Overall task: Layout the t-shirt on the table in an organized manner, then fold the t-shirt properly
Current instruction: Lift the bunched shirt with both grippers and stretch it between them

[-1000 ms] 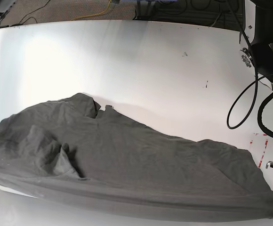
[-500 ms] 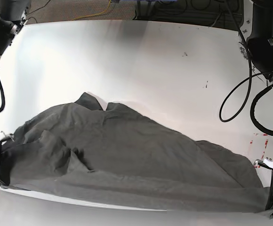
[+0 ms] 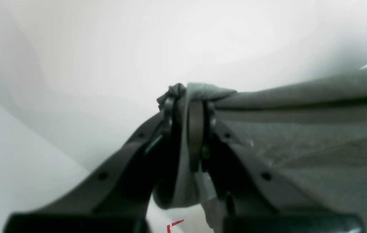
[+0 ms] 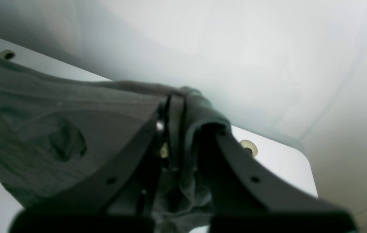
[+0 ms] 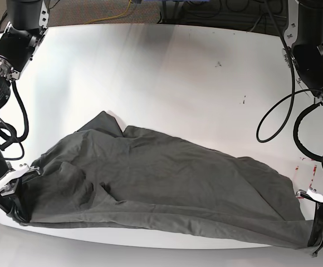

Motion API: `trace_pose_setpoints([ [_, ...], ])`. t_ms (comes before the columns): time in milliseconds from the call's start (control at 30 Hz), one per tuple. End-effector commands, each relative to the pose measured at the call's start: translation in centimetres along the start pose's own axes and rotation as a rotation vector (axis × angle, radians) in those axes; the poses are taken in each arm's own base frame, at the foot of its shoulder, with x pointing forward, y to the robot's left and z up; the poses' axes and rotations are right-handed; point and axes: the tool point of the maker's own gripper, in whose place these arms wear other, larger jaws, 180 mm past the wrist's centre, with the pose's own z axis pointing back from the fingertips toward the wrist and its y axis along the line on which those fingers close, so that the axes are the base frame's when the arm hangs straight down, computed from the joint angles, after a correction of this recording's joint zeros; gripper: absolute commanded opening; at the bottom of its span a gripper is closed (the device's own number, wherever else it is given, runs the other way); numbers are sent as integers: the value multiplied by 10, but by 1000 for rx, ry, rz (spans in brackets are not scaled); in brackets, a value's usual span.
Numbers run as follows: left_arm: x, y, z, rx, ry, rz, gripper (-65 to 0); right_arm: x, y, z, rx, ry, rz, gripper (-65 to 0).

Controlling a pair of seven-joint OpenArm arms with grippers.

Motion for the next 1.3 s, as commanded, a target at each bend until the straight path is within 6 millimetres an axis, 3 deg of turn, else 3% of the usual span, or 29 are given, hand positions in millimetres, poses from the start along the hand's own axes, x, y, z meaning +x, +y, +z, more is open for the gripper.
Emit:
trace_pose_setpoints([
  [0, 19, 11, 0, 22, -59, -7, -624, 19, -11, 4, -35, -54, 26, -650],
  [167, 5, 17, -5, 53, -21, -21, -624, 16, -18, 0, -79, -55, 34, -650],
  [367, -7, -2, -26, 16, -26, -27, -624, 26, -19, -12, -150, -76, 82, -650],
  [533, -9, -12, -32, -11, -24, -39, -624, 27, -17, -17, -169, -63, 112, -650],
  [733, 15, -21, -27, -20, -72, -96, -624, 30, -18, -15, -172, -71, 118, -650],
  [1100, 70, -10, -17, 34, -176, -185, -624, 44, -16, -8, -181, -107, 155, -650],
  [1267, 83, -7, -10, 52, -207, -212, -624, 54, -17, -4, -184, -153, 174, -650],
])
